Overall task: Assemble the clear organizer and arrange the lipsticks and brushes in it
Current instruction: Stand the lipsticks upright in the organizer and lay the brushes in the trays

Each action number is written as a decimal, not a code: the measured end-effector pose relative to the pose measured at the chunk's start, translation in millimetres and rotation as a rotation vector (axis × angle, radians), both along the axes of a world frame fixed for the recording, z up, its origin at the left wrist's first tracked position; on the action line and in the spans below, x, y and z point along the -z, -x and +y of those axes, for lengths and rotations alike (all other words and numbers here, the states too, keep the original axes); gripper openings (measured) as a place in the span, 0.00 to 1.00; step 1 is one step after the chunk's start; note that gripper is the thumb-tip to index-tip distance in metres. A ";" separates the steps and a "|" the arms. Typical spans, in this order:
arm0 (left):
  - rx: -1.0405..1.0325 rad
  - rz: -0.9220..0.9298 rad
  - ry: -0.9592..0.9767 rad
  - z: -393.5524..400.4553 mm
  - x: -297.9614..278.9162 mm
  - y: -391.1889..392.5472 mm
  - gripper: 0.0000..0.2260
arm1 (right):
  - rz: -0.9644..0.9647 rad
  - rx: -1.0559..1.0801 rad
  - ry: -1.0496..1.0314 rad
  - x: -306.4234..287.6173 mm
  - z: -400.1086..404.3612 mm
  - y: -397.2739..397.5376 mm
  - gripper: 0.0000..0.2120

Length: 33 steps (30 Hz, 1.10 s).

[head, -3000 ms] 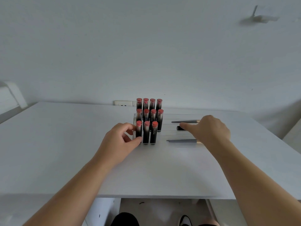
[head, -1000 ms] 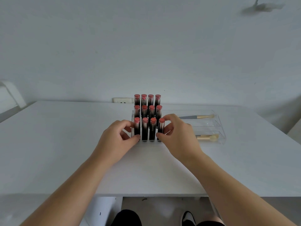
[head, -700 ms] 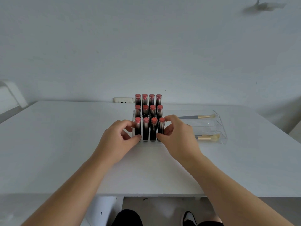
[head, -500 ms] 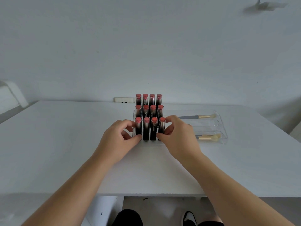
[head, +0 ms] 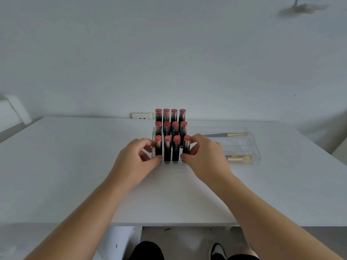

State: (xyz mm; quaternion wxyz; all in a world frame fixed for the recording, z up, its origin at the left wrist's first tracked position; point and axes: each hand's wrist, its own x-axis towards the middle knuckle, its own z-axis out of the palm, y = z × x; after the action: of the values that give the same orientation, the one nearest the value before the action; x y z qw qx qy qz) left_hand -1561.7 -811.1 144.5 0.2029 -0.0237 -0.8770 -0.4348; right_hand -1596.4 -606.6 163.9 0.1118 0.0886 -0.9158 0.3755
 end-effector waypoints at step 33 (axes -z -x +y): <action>-0.022 -0.016 -0.055 -4.0 2.2 3.0 0.16 | -0.104 -0.248 -0.607 -50.8 100.6 33.7 0.04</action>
State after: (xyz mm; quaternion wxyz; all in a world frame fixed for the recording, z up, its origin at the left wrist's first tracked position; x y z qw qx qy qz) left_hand -1564.7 -815.1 142.3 0.2014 -0.0052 -0.8666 -0.4566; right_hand -1630.1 -506.1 214.7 -0.0130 0.2094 -0.9726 0.1001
